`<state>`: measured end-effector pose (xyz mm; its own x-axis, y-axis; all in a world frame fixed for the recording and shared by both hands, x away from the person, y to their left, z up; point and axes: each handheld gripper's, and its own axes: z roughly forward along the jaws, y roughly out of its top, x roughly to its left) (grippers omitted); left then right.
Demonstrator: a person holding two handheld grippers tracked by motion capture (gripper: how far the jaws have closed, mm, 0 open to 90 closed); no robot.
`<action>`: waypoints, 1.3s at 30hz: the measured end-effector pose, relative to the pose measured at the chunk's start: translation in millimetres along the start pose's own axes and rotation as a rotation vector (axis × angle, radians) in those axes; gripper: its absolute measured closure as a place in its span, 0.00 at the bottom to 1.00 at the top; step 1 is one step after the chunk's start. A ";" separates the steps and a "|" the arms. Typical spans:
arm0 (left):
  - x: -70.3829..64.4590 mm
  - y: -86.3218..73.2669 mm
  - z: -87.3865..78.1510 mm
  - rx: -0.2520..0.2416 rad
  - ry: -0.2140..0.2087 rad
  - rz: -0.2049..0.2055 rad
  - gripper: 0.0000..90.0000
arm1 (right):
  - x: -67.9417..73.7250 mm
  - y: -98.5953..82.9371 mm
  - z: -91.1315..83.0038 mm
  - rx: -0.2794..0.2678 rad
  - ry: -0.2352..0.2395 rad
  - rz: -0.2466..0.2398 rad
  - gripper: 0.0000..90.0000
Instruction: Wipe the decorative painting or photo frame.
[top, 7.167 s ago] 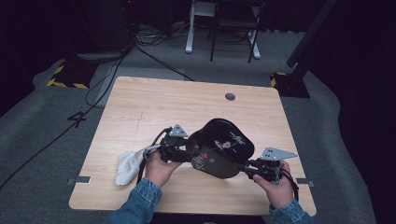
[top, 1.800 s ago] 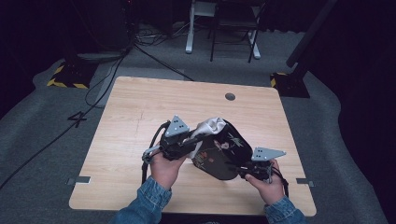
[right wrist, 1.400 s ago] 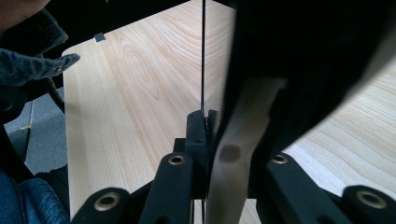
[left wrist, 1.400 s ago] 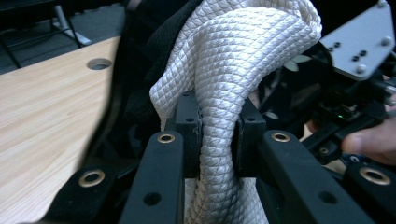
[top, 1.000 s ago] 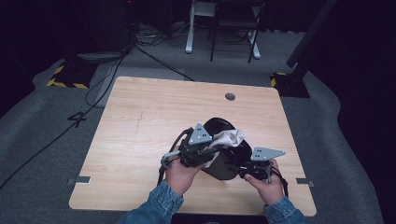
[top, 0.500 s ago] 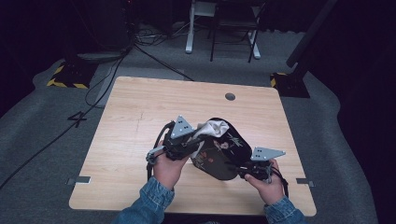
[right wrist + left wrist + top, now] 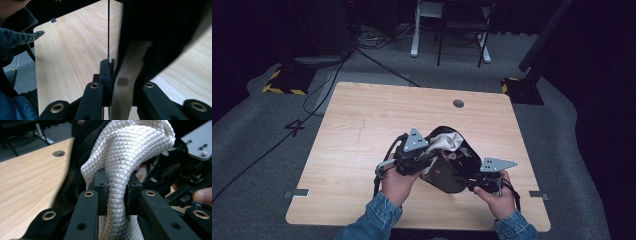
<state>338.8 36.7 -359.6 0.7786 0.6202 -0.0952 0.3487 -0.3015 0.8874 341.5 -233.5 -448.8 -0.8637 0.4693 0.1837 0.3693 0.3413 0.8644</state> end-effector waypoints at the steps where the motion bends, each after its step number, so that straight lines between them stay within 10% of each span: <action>1: 0.0 0.0 0.0 0.000 0.000 0.000 0.85 | 0.0 0.0 0.0 0.000 0.000 0.000 0.89; 21: -19.6 -3.7 19.8 0.086 -0.080 0.064 0.85 | 0.1 -0.5 0.5 -0.002 -0.007 0.003 0.89; 39: 18.0 -14.1 -0.5 0.042 0.041 -0.006 0.85 | -0.7 -1.7 -1.0 -0.010 -0.006 0.008 0.89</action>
<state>347.7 52.4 -373.6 0.7543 0.6514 -0.0813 0.3757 -0.3268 0.8672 341.1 -235.2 -449.9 -0.8587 0.4769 0.1879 0.3728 0.3295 0.8674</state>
